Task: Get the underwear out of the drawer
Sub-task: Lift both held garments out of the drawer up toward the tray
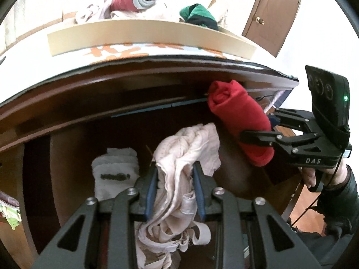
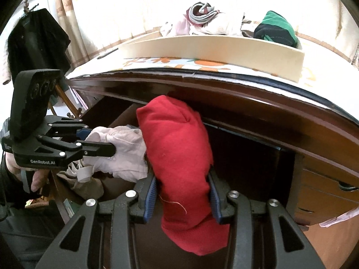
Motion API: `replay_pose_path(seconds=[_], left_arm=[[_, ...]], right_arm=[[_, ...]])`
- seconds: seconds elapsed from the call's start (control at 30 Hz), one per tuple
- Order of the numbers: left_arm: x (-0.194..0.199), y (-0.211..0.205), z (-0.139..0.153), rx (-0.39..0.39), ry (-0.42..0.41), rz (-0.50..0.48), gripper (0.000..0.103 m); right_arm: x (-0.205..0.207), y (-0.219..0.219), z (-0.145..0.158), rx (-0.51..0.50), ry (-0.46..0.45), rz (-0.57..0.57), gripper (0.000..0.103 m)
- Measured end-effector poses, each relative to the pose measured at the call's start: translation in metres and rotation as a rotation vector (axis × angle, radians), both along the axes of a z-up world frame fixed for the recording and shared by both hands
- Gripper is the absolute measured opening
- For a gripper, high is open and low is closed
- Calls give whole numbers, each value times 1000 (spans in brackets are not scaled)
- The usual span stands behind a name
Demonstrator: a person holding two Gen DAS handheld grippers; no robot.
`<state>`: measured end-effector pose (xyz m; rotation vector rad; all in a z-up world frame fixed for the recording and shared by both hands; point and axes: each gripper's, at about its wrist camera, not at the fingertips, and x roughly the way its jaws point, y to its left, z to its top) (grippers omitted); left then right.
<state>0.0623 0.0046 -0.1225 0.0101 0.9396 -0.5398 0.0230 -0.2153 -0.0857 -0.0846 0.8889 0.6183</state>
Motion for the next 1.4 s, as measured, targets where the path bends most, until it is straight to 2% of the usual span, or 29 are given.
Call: replay_pose_path(seconds=[0.37, 0.9, 1.4], left_arm=[[-14, 22, 16, -6, -93, 50, 28], [-23, 19, 24, -10, -211, 109, 28], [-32, 20, 28, 4, -278, 150, 28]], right_arm=[[-14, -6, 10, 18, -66, -6, 43], [-18, -4, 16, 56, -116, -12, 43], [-28, -9, 21, 94, -176, -20, 43]])
